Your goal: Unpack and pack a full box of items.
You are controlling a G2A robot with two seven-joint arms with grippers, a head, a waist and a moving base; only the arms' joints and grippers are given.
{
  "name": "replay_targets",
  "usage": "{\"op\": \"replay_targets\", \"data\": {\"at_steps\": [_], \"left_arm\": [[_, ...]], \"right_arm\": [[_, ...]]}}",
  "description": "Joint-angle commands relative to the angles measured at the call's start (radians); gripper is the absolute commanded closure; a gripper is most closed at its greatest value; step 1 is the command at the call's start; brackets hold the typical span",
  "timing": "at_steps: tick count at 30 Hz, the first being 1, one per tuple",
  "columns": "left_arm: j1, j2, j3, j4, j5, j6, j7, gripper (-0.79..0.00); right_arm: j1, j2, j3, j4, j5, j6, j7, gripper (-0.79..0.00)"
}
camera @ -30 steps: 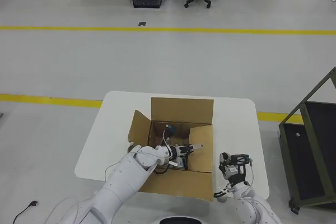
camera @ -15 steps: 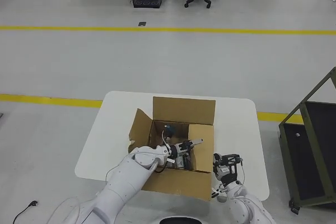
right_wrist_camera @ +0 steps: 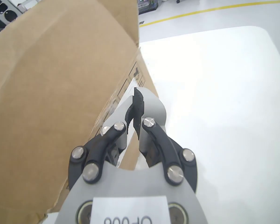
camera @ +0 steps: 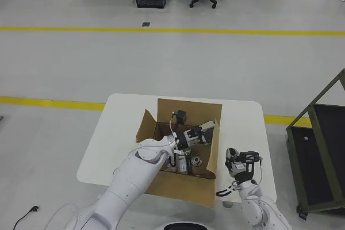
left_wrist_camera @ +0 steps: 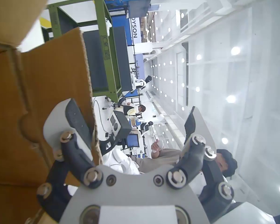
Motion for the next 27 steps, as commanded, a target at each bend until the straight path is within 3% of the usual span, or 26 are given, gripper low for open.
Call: {"op": "replay_targets", "data": {"at_steps": [1, 3, 6, 12, 15, 21, 23, 24, 27], "left_arm": [[-0.014, -0.012, 0.025, -0.008, -0.006, 0.003, -0.019, -0.785], [-0.029, -0.028, 0.053, 0.003, -0.017, -0.002, -0.025, -0.785], [-0.054, -0.059, 0.100, 0.038, -0.032, -0.019, -0.022, -0.785], [-0.098, -0.115, 0.167, 0.160, -0.069, -0.045, -0.039, -0.785], [-0.126, -0.132, 0.171, 0.204, -0.082, -0.069, -0.047, -0.785], [-0.188, -0.120, 0.154, 0.345, 0.032, -0.092, -0.008, -0.785], [-0.196, -0.108, 0.148, 0.395, 0.085, -0.079, 0.040, -0.785], [-0.201, -0.101, 0.151, 0.422, 0.127, -0.067, 0.060, -0.785], [-0.207, -0.082, 0.161, 0.469, 0.238, -0.040, 0.124, -0.785]], "right_arm": [[-0.013, 0.003, 0.046, -0.037, 0.033, 0.024, 0.007, -0.108], [-0.031, 0.008, 0.090, -0.071, 0.061, 0.036, 0.023, -0.117], [-0.056, 0.014, 0.163, -0.110, 0.121, 0.049, 0.063, -0.249], [-0.098, 0.021, 0.282, -0.146, 0.283, 0.041, 0.148, -0.225], [-0.117, 0.024, 0.304, -0.155, 0.275, 0.040, 0.159, -0.219], [-0.126, 0.023, 0.279, -0.140, 0.229, 0.036, 0.157, -0.185], [-0.124, 0.022, 0.256, -0.136, 0.199, 0.032, 0.148, -0.099], [-0.122, 0.021, 0.243, -0.133, 0.183, 0.029, 0.142, 0.000], [-0.113, 0.018, 0.199, -0.119, 0.128, 0.013, 0.120, 0.000]]}}
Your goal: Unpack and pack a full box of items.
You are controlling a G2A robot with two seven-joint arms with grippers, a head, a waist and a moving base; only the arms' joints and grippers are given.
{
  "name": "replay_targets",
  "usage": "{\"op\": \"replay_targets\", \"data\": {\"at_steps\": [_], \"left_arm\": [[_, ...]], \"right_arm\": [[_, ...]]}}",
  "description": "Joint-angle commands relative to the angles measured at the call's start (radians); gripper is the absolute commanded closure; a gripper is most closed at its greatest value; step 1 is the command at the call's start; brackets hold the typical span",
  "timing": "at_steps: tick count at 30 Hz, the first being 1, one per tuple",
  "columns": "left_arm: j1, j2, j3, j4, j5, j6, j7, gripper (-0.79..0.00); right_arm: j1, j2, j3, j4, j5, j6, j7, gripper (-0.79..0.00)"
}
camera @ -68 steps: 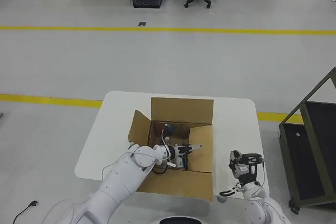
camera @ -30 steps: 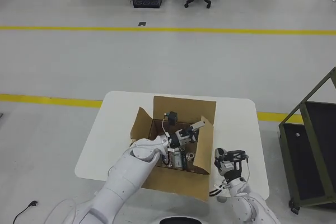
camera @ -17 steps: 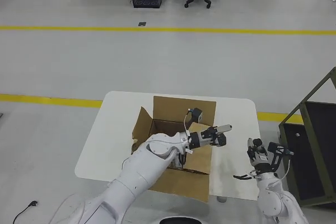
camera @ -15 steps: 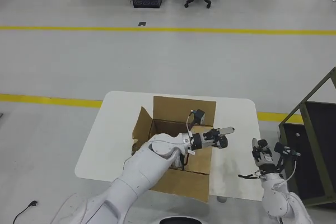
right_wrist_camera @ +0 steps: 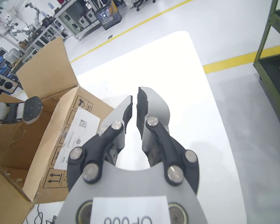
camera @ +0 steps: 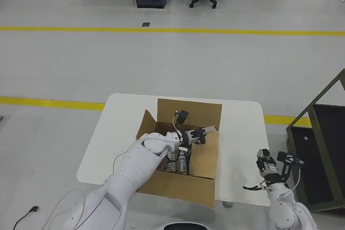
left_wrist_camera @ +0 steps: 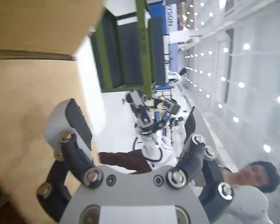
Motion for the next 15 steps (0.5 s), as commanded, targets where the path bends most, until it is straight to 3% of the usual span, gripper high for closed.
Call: {"op": "replay_targets", "data": {"at_steps": [1, 9, 15], "left_arm": [[0.004, 0.012, 0.002, 0.024, 0.064, 0.019, 0.043, -0.785], [0.052, 0.048, -0.020, 0.049, 0.143, 0.081, 0.138, -0.785], [0.124, 0.059, -0.059, -0.018, 0.071, 0.073, 0.078, -0.785]], "right_arm": [[0.007, -0.002, -0.034, 0.013, -0.049, -0.011, -0.019, 0.000], [0.079, -0.023, -0.209, 0.167, -0.127, -0.031, -0.078, 0.000], [0.130, -0.035, -0.280, 0.232, -0.147, -0.040, -0.099, 0.000]]}}
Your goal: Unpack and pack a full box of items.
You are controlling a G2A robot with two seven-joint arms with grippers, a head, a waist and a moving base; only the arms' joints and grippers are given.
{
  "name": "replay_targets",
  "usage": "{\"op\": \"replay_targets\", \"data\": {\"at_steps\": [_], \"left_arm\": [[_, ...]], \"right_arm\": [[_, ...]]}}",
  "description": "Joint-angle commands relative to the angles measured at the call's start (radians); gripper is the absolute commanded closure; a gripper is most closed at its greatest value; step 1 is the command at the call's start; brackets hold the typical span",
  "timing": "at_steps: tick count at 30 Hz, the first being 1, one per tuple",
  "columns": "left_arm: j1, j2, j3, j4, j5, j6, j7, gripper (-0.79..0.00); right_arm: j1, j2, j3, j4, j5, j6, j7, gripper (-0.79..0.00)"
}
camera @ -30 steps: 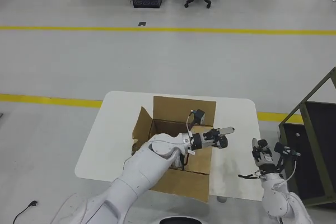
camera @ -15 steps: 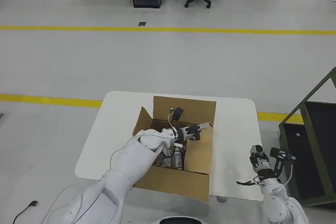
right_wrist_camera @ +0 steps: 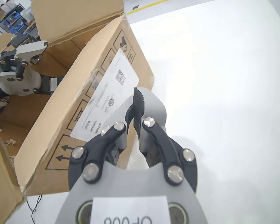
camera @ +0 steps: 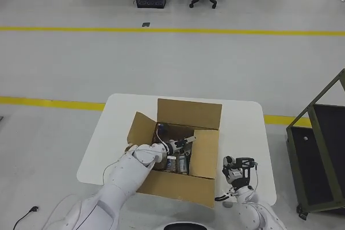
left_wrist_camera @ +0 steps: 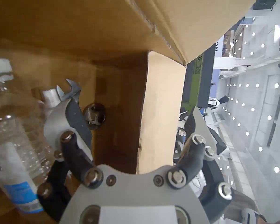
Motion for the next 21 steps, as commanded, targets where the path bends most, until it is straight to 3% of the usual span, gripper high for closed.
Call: {"op": "replay_targets", "data": {"at_steps": [1, 12, 21], "left_arm": [[0.024, 0.001, -0.011, -0.031, -0.032, -0.006, -0.031, -0.785], [0.079, 0.000, -0.092, -0.148, -0.212, -0.029, -0.113, -0.785], [0.095, 0.009, -0.128, -0.283, -0.255, -0.017, -0.171, -0.785]], "right_arm": [[0.013, -0.002, -0.014, 0.017, -0.005, -0.002, -0.005, 0.000], [0.046, -0.011, -0.050, 0.040, -0.003, 0.004, -0.016, 0.000], [0.039, -0.010, -0.026, -0.005, 0.016, 0.022, -0.015, 0.000]]}}
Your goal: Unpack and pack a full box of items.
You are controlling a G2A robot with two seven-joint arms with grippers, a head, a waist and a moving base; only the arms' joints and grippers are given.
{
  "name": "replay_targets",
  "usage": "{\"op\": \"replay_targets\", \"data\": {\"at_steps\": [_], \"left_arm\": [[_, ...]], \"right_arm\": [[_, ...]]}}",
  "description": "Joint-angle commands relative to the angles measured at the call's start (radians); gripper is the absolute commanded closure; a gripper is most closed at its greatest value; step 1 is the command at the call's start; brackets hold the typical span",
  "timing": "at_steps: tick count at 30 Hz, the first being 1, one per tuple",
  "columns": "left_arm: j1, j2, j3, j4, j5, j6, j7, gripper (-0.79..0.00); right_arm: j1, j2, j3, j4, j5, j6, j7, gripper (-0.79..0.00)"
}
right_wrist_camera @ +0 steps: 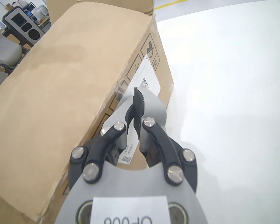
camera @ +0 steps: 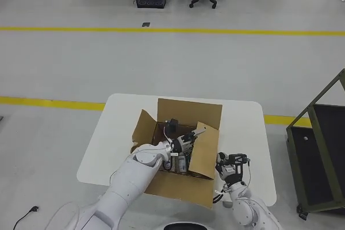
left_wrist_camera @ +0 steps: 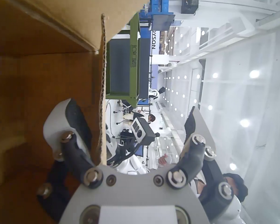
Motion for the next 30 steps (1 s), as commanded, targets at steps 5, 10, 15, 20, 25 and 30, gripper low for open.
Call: {"op": "replay_targets", "data": {"at_steps": [5, 10, 15, 20, 25, 30], "left_arm": [[-0.004, -0.019, 0.025, -0.067, -0.023, 0.019, -0.028, -0.785], [-0.029, -0.047, 0.072, -0.057, -0.026, 0.016, -0.054, -0.785], [-0.054, -0.077, 0.113, 0.003, -0.025, 0.007, -0.066, -0.785], [-0.078, -0.103, 0.133, 0.058, -0.041, -0.012, -0.079, -0.785], [-0.100, -0.126, 0.153, 0.103, -0.029, -0.033, -0.076, -0.785], [-0.121, -0.146, 0.178, 0.144, 0.010, -0.038, -0.074, -0.785]], "right_arm": [[-0.030, 0.010, 0.099, -0.060, 0.095, 0.023, 0.033, -0.215], [-0.070, 0.021, 0.205, -0.127, 0.206, 0.028, 0.092, -0.225], [-0.113, 0.032, 0.299, -0.175, 0.316, 0.008, 0.194, -0.296], [-0.146, 0.039, 0.351, -0.199, 0.386, -0.040, 0.264, -0.625], [-0.153, 0.043, 0.383, -0.204, 0.437, -0.058, 0.286, -0.785], [-0.157, 0.053, 0.399, -0.228, 0.289, -0.061, 0.279, -0.785]]}}
